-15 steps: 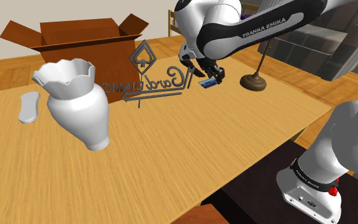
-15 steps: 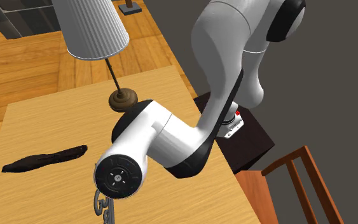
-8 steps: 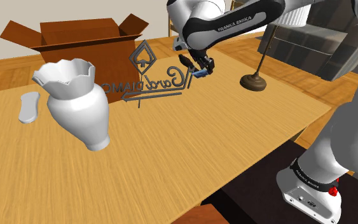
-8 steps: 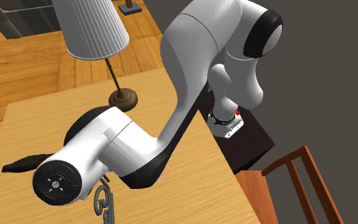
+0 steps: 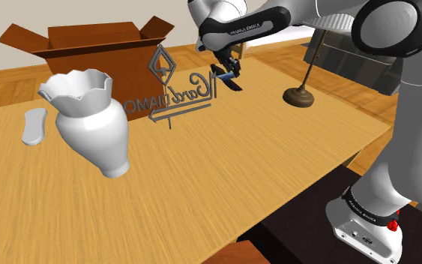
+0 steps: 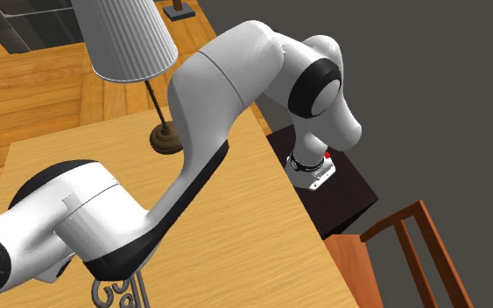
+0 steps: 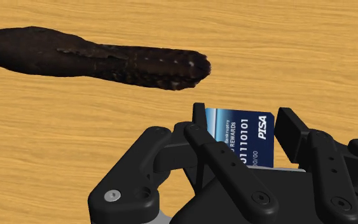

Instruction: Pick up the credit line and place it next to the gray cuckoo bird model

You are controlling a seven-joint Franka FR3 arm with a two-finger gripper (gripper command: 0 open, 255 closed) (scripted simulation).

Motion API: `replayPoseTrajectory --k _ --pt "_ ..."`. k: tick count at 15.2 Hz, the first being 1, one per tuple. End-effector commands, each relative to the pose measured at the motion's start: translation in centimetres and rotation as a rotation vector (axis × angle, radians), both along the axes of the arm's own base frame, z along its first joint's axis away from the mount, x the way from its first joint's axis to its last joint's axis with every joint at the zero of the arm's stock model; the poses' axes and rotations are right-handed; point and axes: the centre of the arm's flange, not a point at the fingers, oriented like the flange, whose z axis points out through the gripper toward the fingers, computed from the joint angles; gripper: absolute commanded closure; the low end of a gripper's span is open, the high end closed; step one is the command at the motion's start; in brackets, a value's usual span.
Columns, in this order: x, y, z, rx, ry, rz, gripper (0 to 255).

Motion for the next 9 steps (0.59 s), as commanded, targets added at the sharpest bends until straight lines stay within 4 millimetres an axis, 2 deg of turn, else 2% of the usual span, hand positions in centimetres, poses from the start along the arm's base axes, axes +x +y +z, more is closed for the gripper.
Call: replayPoseTrajectory --k 1,9 --pt "0.6 -0.3 -0.6 0.000 -0.001 0.001 255" --pt "0.6 -0.3 -4.8 0.000 -0.001 0.001 255"
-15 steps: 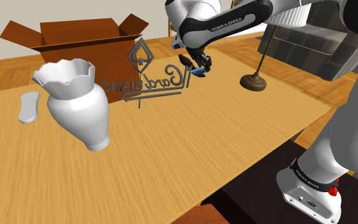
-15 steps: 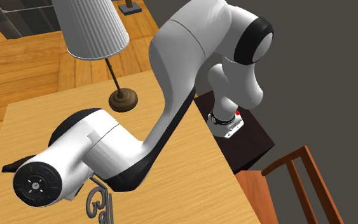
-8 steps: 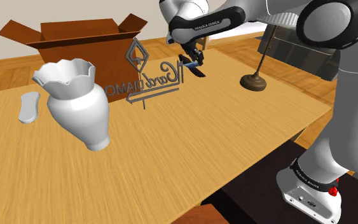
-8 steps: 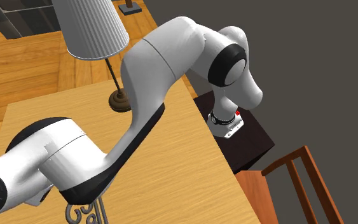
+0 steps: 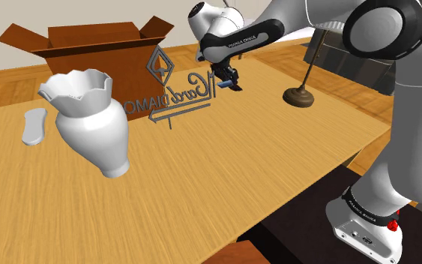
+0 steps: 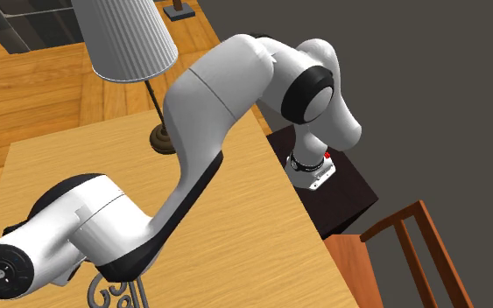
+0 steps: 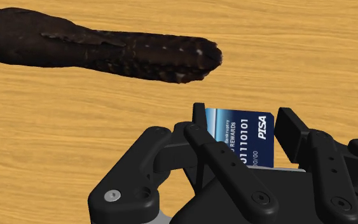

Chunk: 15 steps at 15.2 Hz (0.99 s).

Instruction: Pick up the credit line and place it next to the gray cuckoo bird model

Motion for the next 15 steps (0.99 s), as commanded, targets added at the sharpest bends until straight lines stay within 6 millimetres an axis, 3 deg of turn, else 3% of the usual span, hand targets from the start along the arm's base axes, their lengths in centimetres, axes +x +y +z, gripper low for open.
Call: replayPoseTrajectory --k 1,11,15 --pt "-0.1 0.0 -1.1 0.000 0.000 0.000 255" --pt "-0.1 0.0 -6.3 0.000 0.000 0.000 255" --pt "-0.1 0.0 -6.3 0.000 0.000 0.000 255"
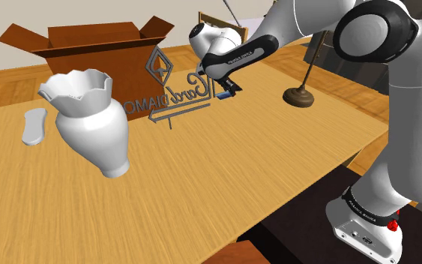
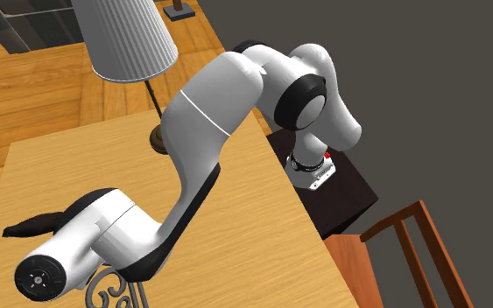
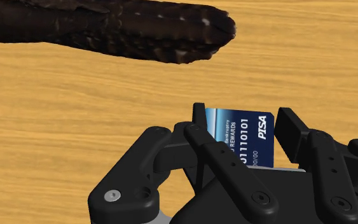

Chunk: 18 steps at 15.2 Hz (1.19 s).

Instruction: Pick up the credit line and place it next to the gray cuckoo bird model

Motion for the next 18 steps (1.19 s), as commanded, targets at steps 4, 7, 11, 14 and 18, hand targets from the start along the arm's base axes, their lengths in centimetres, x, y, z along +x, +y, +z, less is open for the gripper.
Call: replayPoseTrajectory --k 4,7,11,14,18 --pt "-0.1 0.1 -0.4 -0.001 0.007 0.000 255" --pt "0.0 0.1 -0.4 -0.001 0.007 0.000 0" --pt "0.0 0.8 0.7 -0.001 0.007 0.000 0" --pt "0.3 2.8 3.8 -0.001 0.007 0.000 0" --pt "0.3 2.8 3.8 -0.001 0.007 0.000 0"
